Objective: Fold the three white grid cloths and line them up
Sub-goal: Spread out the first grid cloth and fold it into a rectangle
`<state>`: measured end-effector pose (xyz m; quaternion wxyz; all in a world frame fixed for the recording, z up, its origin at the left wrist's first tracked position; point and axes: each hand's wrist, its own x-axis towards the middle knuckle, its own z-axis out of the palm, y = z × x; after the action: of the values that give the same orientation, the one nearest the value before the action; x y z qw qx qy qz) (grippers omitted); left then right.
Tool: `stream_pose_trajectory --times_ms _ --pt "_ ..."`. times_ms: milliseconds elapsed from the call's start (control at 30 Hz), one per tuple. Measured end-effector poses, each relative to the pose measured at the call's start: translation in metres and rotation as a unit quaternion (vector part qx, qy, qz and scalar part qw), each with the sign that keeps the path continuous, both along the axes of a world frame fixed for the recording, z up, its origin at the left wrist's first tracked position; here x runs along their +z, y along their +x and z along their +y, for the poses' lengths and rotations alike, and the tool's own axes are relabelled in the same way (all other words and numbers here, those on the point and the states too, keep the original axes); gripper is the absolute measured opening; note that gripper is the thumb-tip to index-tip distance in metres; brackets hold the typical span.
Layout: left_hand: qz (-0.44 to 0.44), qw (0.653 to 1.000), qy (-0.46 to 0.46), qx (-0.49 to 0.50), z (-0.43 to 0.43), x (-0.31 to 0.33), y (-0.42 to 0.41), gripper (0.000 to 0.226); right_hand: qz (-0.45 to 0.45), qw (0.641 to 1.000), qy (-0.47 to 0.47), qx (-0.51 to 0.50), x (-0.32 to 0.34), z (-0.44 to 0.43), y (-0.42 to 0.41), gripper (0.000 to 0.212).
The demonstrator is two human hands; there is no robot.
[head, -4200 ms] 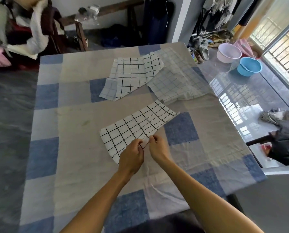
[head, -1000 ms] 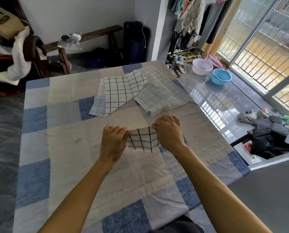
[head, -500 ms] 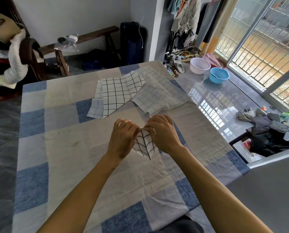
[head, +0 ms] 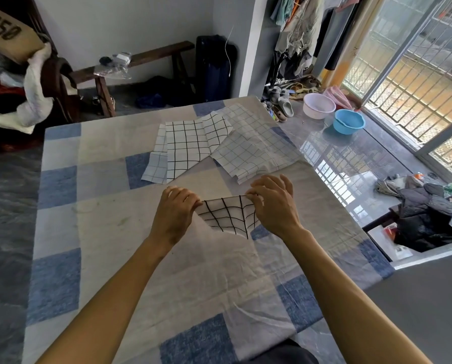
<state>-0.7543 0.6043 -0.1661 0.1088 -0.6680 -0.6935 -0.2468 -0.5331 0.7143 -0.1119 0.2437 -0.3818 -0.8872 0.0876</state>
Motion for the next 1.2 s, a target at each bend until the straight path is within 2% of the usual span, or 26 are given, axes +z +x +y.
stream_pose_trajectory --times_ms 233,367,533,600,700,867,967,1100,1200 --pt "-0.063 0.997 0.017 0.037 0.007 0.016 0.009 0.031 -0.012 1.0 0.002 -0.022 0.0 0.002 0.001 0.007" --pt "-0.097 0.995 0.037 0.014 0.01 0.025 0.019 0.023 -0.072 0.994 -0.067 -0.046 -0.002 0.003 0.006 0.016" --pt "-0.057 0.996 0.049 -0.046 0.017 0.034 0.035 0.018 -0.064 0.99 -0.123 0.041 -0.011 -0.012 -0.006 0.028" --pt "-0.042 0.995 0.05 -0.075 0.02 0.035 0.042 0.019 -0.039 0.991 -0.115 0.062 -0.011 -0.02 -0.02 0.029" --pt "-0.052 0.994 0.05 -0.083 0.021 0.04 0.045 0.026 0.038 0.991 -0.121 0.053 -0.008 -0.022 -0.034 0.015" --pt "-0.086 0.995 0.045 0.033 0.009 0.039 0.019 0.026 0.184 0.948 -0.257 -0.026 0.007 -0.009 -0.024 0.013" --pt "-0.09 0.995 0.021 0.044 0.003 0.03 0.01 0.025 0.201 0.929 -0.309 -0.032 0.012 -0.003 -0.016 0.015" --pt "-0.189 0.978 0.057 0.067 0.005 0.033 0.014 0.019 0.201 0.924 -0.324 -0.04 0.01 0.0 -0.013 0.019" --pt "-0.234 0.965 0.088 0.075 0.008 0.041 0.019 0.011 0.233 0.913 -0.332 -0.034 0.012 0.0 -0.012 0.012"
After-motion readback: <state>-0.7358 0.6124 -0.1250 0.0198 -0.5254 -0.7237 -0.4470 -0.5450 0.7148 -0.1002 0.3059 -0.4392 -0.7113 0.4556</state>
